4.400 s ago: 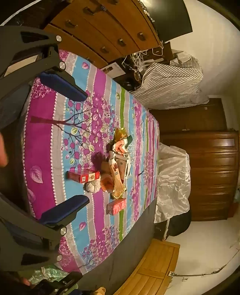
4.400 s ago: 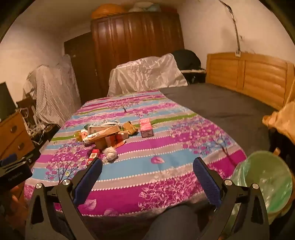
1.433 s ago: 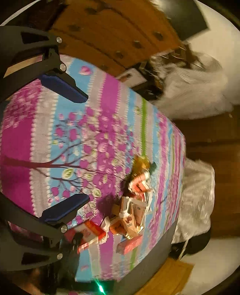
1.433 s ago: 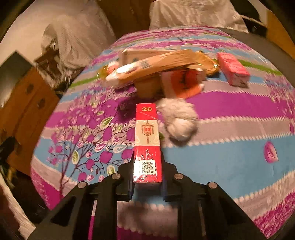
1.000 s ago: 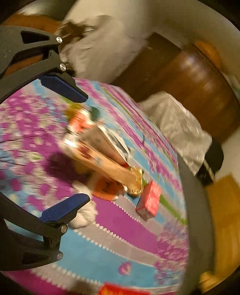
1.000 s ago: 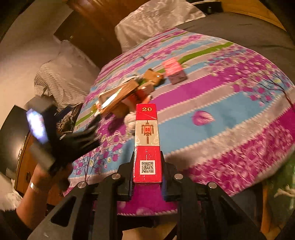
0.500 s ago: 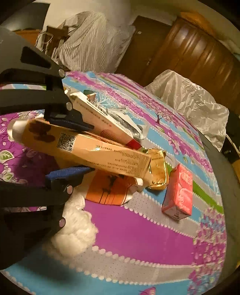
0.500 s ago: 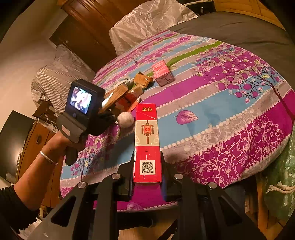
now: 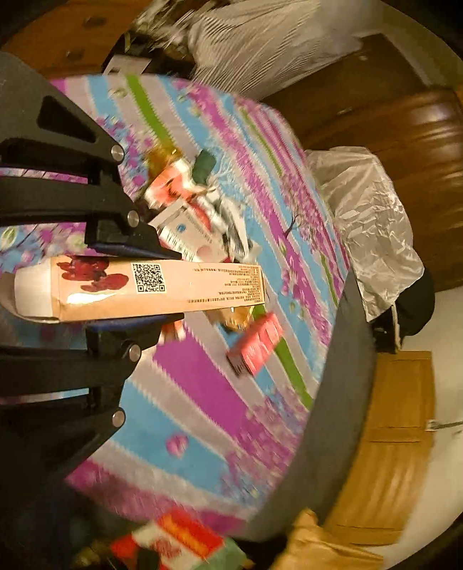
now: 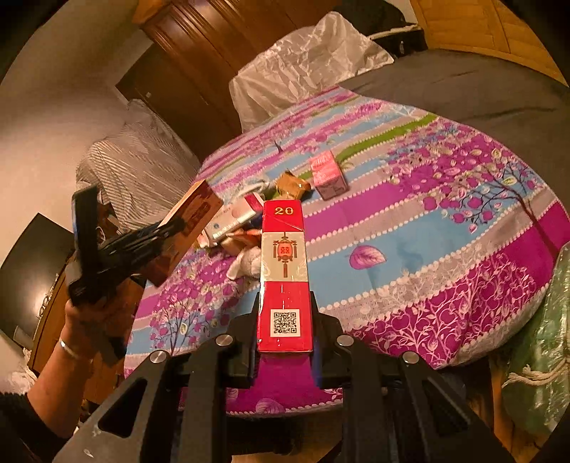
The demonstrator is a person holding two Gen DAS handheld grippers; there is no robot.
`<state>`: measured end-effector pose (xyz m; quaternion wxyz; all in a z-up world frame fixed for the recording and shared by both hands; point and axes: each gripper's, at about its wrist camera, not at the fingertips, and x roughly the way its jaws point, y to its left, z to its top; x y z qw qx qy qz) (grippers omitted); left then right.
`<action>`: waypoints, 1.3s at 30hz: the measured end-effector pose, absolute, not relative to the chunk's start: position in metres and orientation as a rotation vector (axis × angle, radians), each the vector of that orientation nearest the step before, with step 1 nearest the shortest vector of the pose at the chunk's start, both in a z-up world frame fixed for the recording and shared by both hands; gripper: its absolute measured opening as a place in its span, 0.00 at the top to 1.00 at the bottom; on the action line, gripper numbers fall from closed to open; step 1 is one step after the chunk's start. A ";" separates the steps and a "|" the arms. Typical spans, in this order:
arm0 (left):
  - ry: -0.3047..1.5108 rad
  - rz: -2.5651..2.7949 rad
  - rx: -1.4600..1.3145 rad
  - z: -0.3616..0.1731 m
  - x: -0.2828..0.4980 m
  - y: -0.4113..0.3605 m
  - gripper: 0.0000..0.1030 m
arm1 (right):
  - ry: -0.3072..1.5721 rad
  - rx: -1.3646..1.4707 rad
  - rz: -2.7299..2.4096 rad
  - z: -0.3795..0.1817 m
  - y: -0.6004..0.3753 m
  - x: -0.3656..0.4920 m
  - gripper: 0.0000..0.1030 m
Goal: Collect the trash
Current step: 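Carry both boxes over the green bin and open both grippers to drop them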
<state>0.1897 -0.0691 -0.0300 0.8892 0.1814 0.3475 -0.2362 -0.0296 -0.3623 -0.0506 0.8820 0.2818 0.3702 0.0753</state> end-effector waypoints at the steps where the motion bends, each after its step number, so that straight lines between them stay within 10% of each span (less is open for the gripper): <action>1: 0.723 -0.500 0.355 -0.027 0.189 -0.069 0.75 | 0.761 0.583 0.154 -0.048 -0.364 -0.033 0.78; 14: 0.685 -0.676 0.231 0.019 0.145 -0.104 0.76 | 0.665 0.558 0.028 -0.023 -0.415 -0.085 0.78; 39: 0.691 -1.157 0.476 -0.012 -0.028 -0.451 0.76 | 0.799 0.440 -0.629 0.015 -0.656 -0.273 0.78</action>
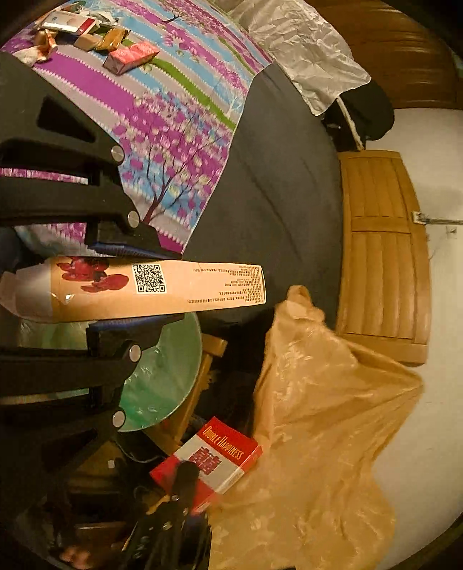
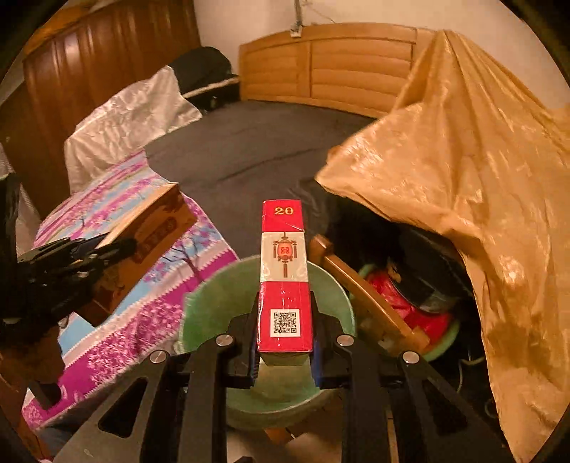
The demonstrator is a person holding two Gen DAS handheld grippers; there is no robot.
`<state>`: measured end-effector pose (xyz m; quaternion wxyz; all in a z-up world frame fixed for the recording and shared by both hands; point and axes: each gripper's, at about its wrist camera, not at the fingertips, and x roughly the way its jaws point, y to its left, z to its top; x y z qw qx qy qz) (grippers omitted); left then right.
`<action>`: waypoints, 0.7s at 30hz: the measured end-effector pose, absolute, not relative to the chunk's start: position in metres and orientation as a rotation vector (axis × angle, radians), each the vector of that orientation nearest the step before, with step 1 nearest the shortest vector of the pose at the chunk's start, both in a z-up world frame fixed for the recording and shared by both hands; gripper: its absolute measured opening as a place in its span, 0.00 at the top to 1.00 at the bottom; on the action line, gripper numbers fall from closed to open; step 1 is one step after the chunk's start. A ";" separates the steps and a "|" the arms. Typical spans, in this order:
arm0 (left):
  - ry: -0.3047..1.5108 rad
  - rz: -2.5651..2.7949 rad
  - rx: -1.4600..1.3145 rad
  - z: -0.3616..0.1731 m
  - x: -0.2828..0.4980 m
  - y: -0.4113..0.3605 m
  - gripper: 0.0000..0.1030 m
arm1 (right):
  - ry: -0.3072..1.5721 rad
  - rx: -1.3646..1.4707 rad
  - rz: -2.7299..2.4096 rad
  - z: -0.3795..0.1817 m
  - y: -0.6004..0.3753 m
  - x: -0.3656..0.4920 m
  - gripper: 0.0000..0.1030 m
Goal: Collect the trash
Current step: 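Carry both boxes over the green bin and open both grippers to drop them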
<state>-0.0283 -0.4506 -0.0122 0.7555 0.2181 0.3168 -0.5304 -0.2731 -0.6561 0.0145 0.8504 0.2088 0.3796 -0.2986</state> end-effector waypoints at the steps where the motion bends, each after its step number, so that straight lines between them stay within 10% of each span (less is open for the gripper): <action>1: 0.704 -1.147 0.490 -0.019 -0.034 -0.457 0.76 | 0.812 0.445 -0.634 0.009 -0.660 -0.275 0.78; 21: 0.753 -1.104 0.587 -0.053 -0.053 -0.477 0.76 | 0.841 0.487 -0.561 -0.030 -0.653 -0.249 0.78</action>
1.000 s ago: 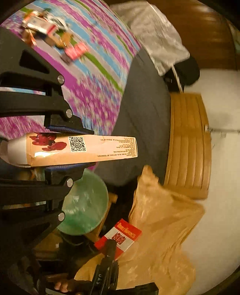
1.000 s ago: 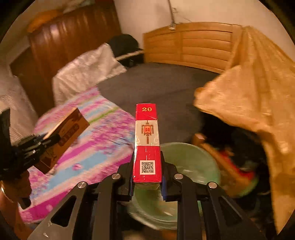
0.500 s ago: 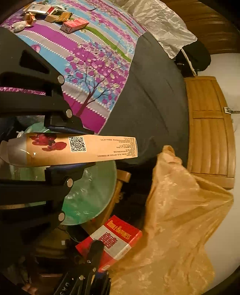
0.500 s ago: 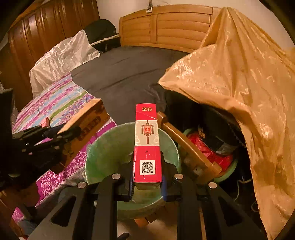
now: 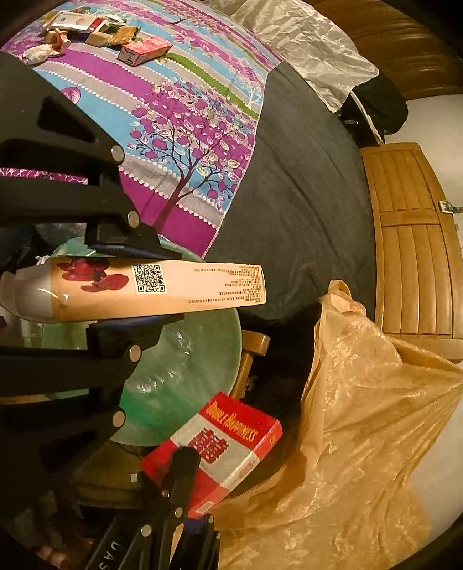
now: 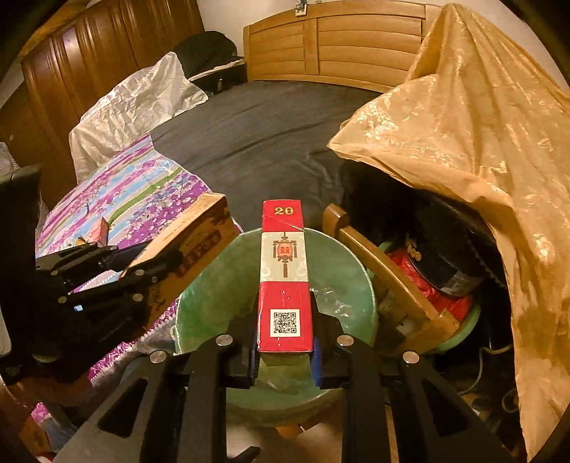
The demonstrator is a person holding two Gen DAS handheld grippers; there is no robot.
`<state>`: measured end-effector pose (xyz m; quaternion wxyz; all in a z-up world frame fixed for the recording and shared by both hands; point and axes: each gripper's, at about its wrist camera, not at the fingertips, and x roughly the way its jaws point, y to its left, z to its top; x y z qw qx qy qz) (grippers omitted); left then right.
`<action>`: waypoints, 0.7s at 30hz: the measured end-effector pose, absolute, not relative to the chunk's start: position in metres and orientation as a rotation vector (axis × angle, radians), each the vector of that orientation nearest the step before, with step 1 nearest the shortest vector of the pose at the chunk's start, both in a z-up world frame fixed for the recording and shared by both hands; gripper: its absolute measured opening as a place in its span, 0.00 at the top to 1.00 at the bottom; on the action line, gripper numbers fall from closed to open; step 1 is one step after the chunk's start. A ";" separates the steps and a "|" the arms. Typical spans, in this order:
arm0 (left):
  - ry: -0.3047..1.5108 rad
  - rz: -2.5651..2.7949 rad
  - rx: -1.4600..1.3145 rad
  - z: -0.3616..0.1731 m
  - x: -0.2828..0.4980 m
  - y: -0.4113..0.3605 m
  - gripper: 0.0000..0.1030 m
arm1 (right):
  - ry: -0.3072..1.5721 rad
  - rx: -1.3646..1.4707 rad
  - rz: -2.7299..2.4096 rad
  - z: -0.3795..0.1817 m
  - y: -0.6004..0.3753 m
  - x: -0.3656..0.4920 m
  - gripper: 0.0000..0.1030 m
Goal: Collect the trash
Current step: 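Carry both boxes over the green bin and open both grippers to drop them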
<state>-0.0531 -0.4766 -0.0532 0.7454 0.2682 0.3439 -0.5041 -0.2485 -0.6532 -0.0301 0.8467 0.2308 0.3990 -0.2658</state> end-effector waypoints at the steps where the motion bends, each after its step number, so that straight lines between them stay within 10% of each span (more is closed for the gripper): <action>1: 0.752 -1.108 0.586 -0.053 -0.054 -0.478 0.75 | 0.838 0.487 -0.559 -0.030 -0.653 -0.247 0.78; 4: 0.767 -1.138 0.568 -0.052 -0.053 -0.479 0.68 | 0.822 0.494 -0.546 -0.031 -0.655 -0.243 0.70; 6: 0.765 -1.132 0.532 -0.050 -0.049 -0.477 0.43 | 0.813 0.511 -0.548 -0.032 -0.659 -0.243 0.59; 21: 0.753 -1.046 0.507 -0.052 -0.027 -0.455 0.43 | 0.763 0.502 -0.582 -0.033 -0.657 -0.249 0.59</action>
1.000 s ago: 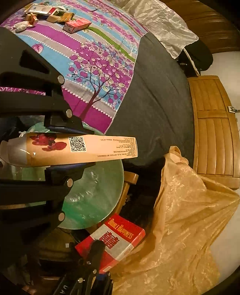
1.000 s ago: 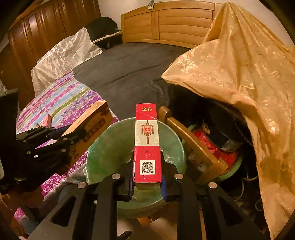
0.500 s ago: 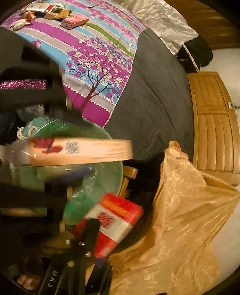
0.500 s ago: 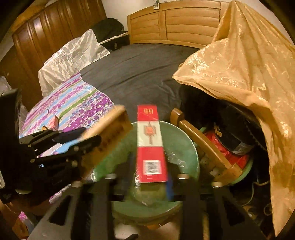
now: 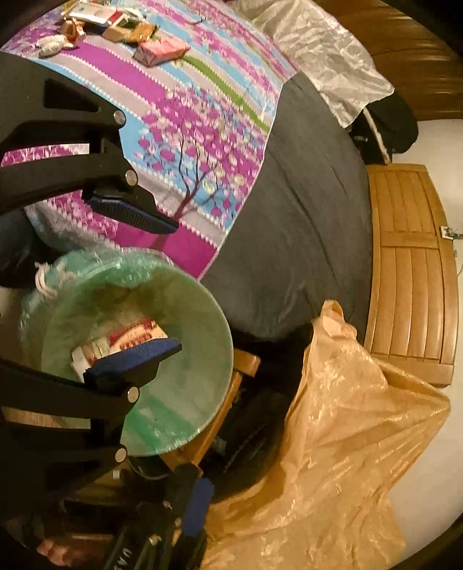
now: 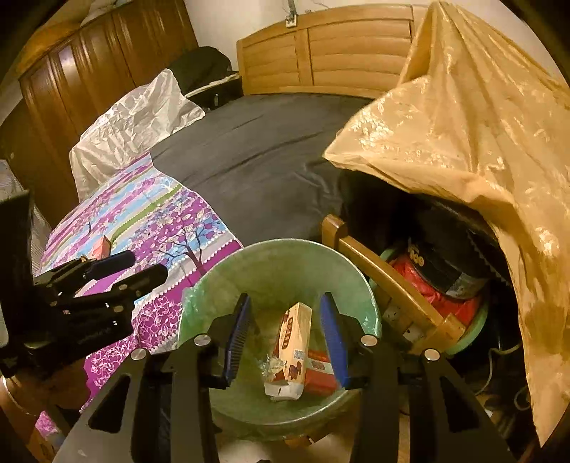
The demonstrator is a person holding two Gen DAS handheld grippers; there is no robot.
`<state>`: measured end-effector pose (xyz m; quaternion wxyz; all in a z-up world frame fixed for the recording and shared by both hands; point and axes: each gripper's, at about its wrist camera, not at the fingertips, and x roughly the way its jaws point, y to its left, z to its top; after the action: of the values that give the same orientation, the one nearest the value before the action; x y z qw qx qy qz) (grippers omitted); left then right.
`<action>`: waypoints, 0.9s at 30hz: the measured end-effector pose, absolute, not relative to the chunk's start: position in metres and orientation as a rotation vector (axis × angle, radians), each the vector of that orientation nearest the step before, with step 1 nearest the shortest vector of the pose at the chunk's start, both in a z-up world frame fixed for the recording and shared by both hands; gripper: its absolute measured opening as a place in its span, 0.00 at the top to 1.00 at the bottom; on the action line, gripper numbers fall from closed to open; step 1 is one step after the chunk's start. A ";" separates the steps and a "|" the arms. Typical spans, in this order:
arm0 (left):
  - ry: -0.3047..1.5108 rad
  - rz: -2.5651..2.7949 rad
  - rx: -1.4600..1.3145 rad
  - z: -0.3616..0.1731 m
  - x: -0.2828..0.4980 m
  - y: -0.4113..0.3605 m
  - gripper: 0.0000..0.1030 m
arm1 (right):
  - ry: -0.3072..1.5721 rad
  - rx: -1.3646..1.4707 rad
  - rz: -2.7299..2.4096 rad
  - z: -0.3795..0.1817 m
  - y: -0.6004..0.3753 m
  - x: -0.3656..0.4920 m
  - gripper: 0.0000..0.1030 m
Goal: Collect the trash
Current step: 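Carry both boxes over the green bin and open both grippers to drop them, then move both grippers back to the trash pile on the bed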
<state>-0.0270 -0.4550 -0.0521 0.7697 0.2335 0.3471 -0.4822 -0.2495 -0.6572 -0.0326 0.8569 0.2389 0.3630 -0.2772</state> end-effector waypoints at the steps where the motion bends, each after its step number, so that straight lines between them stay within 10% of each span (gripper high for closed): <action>1: 0.746 -1.039 0.508 -0.052 -0.026 -0.451 0.43 | 0.758 0.491 -0.582 -0.032 -0.655 -0.248 0.59; 27: 0.921 -0.450 0.156 -0.100 0.132 -0.158 0.35 | 0.760 0.232 -0.098 -0.035 -0.449 -0.048 0.59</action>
<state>0.1320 -0.1578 -0.0997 0.8687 0.0745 0.4400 -0.2148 -0.0479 -0.4492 -0.0349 0.9209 0.1130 0.3701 -0.0478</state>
